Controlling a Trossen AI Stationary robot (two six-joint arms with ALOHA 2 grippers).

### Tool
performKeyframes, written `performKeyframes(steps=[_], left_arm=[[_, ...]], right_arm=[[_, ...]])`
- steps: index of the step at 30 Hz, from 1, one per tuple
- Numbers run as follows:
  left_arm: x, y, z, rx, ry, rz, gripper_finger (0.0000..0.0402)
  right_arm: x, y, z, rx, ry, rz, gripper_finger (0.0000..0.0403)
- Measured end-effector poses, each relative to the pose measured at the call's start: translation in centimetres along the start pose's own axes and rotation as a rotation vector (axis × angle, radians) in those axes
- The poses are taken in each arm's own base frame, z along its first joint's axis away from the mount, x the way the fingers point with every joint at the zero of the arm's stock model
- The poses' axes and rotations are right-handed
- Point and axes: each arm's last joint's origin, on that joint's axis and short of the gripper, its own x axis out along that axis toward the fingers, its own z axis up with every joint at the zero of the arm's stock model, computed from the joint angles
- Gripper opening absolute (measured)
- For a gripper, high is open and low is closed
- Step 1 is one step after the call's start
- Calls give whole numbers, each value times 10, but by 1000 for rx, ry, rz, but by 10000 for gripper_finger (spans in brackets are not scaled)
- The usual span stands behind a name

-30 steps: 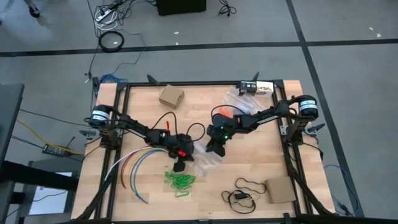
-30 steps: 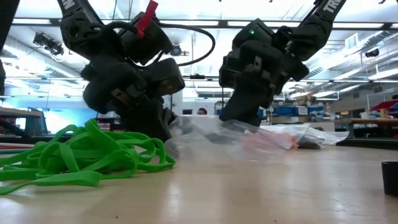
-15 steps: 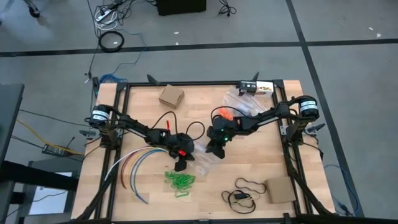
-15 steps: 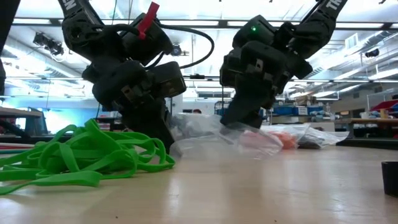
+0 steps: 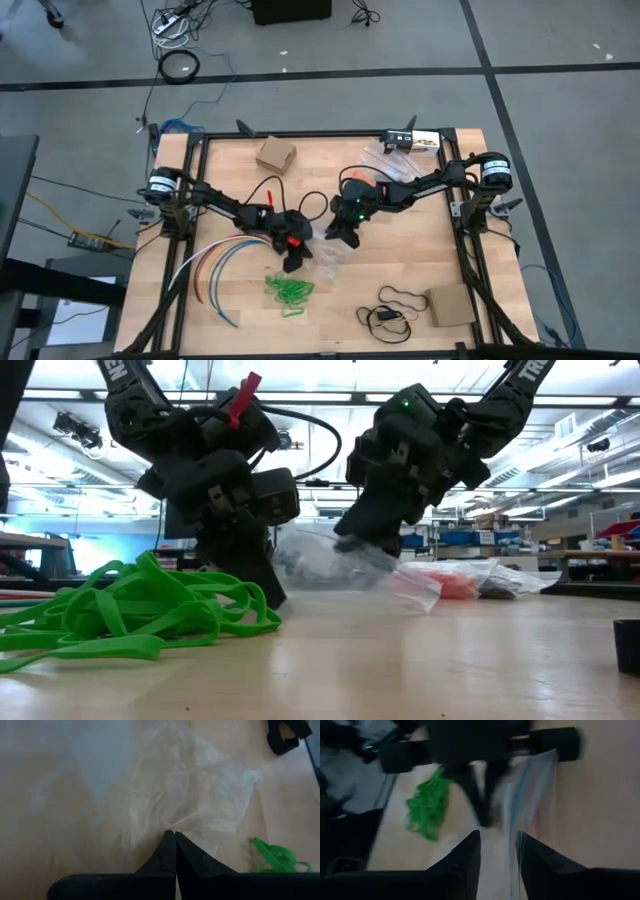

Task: Sort rubber bands
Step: Open the transparent zip bag

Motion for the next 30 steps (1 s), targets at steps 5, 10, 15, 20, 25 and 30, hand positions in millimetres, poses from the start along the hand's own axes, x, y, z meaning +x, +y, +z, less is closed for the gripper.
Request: performKeyframes(steps=[5, 10, 15, 20, 25, 30], left_arm=[[-1, 2, 1, -17, 0, -18, 3], [-1, 2, 3, -19, -19, -21, 3], [-2, 7, 6, -61, -37, -2, 3], [-3, 8, 7, -75, -60, 42, 3], [-3, 9, 7, -77, -71, 61, 3], [-3, 10, 8, -98, -95, 101, 3]], right_arm=[[0, 0, -8, 19, 88, 20, 105], [2, 3, -20, 41, 184, 9, 98], [6, 12, -28, 43, 245, 17, 99], [10, 23, -35, 40, 276, 27, 98], [14, 29, -31, 11, 198, -19, 99], [15, 30, -25, 1, 114, -72, 97]])
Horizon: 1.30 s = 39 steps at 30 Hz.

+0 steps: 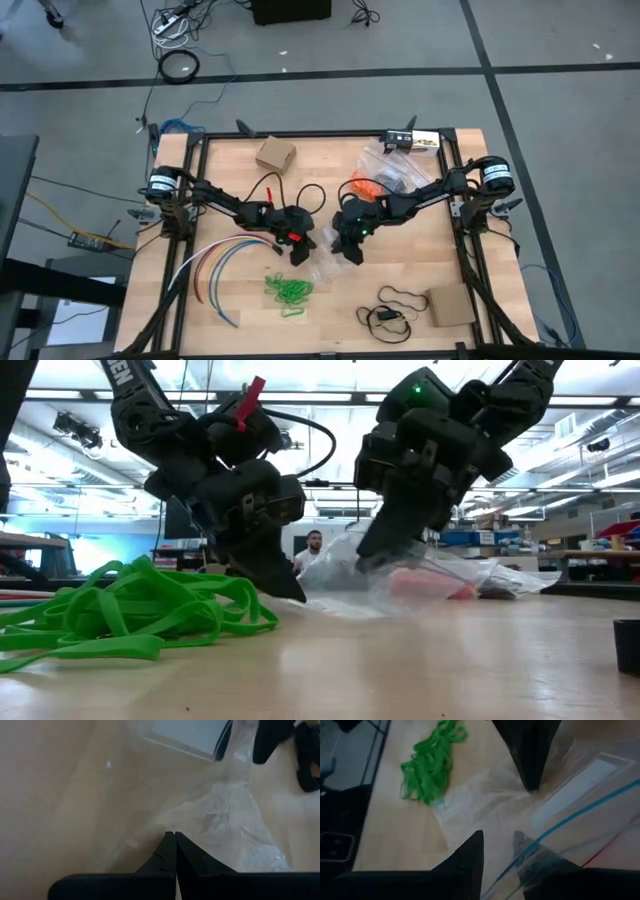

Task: Sort rubber bands
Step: Open the transparent zip bag

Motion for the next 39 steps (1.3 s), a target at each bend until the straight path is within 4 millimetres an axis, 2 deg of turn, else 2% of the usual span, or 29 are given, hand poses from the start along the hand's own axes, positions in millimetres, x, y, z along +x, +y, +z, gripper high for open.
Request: performKeyframes(steps=[6, 11, 14, 18, 23, 28, 31, 35, 39], left_arm=[[0, 0, 5, -23, -72, 52, 3], [-1, -3, 11, -3, -125, 6, 3], [-3, -7, 14, 61, -136, -47, 4], [-9, -13, 23, 162, -205, -83, 8], [-2, 5, 21, 167, -184, -21, 9], [14, 20, 12, 159, -121, -36, 9], [21, 22, 12, 210, -119, -32, 9], [29, 25, 15, 185, -135, 7, 9], [31, 28, 16, 136, -142, 40, 9]], right_arm=[[1, 1, -9, 26, 78, -32, 96], [4, 9, -15, 16, 92, -62, 93], [3, 5, -20, 22, 123, -143, 74], [1, 0, -17, 1, 121, -145, 37], [-1, -10, -12, -5, 107, -132, 3], [-5, -20, -6, -9, 79, -138, 8], [-7, -26, -4, 3, 77, -113, 2], [-1, -33, -8, 48, 116, -48, 7], [7, -31, -15, 82, 166, -14, 29]])
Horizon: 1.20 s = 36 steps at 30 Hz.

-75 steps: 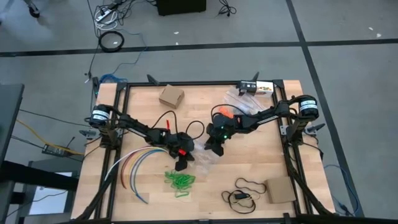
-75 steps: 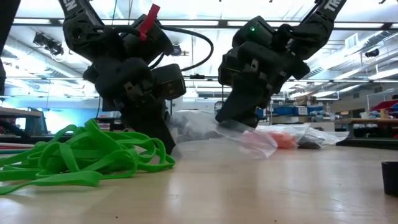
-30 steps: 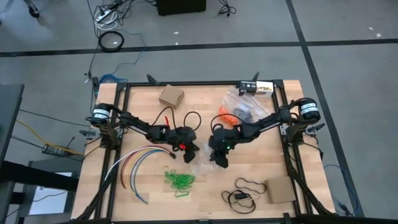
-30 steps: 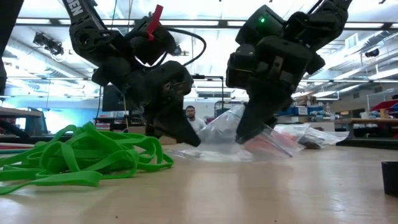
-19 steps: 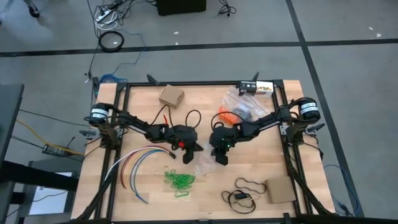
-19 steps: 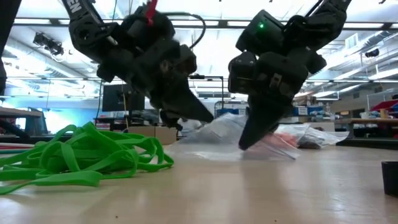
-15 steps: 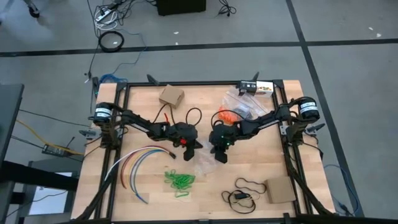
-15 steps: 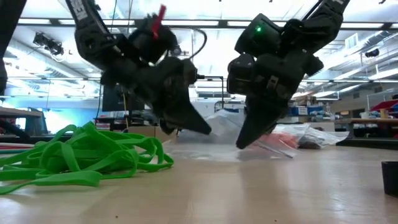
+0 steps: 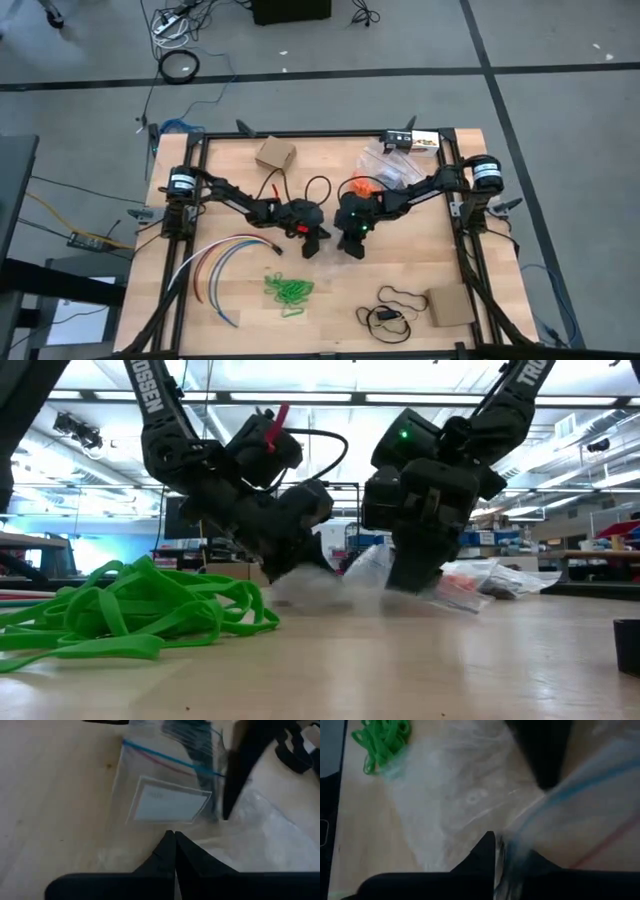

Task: Sort rubber bands
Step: Open the transparent zip bag

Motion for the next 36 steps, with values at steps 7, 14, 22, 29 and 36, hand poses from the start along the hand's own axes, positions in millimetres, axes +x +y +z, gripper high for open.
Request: performKeyframes(steps=[7, 14, 22, 29, 36], left_arm=[[0, 3, -2, -43, 10, 54, 3], [0, 4, -3, -109, 1, 81, 2], [-4, -5, 4, -63, -23, -15, 4], [-17, -18, 24, 167, -94, -77, 6], [-16, -14, 36, 292, -52, -42, 10]], right_arm=[[5, 9, -4, 7, 4, -1, 54], [5, 18, -7, 11, -2, -39, 50], [-5, 16, -6, -5, -2, -103, 26], [-10, 6, -3, -78, 10, -70, 4], [-18, -8, 3, -130, 12, 13, 1]])
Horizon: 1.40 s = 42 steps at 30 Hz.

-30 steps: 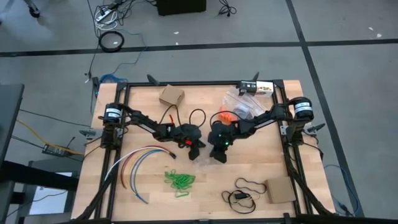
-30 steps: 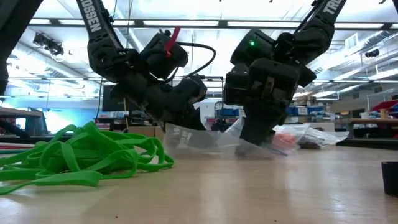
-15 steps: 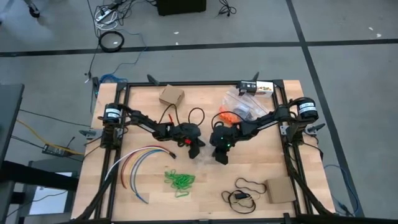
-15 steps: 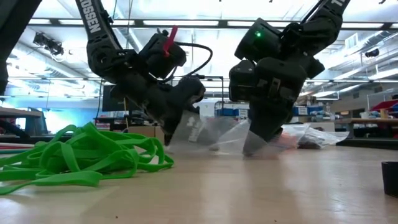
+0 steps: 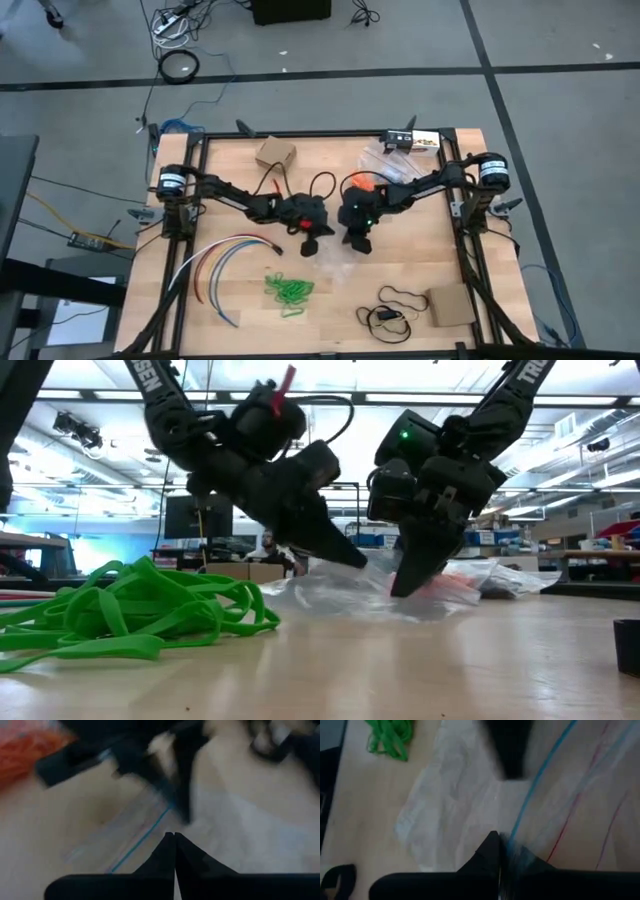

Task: Sort rubber bands
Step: Open the transparent zip bag

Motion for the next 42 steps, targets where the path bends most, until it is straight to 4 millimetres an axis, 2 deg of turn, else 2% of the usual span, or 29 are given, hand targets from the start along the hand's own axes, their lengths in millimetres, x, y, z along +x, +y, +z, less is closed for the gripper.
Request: performKeyframes(steps=[4, 10, 15, 22, 25, 29, 34, 42], left_arm=[[-4, 5, 11, 23, 51, -19, 28], [-20, 5, 49, 130, 73, -99, 84], [-45, 5, 98, 268, 14, -78, 131], [-66, 13, 136, 306, 39, -121, 164], [-70, 11, 143, 295, 61, -197, 166], [-73, 8, 148, 249, 63, -264, 166], [-73, 5, 145, 171, 104, -280, 166], [-69, -13, 145, 227, 113, -263, 166]], right_arm=[[1, 4, -2, -47, 25, 57, 1], [-2, 21, -7, -154, 71, 74, 0], [-28, 41, 4, -265, 92, -5, 0], [-74, 76, 27, -432, 49, -58, 0], [-87, 87, 37, -481, 27, -79, 0], [-97, 92, 45, -504, 29, -136, 0], [-100, 92, 49, -498, 39, -213, 0], [-102, 90, 53, -437, 3, -264, 0]])
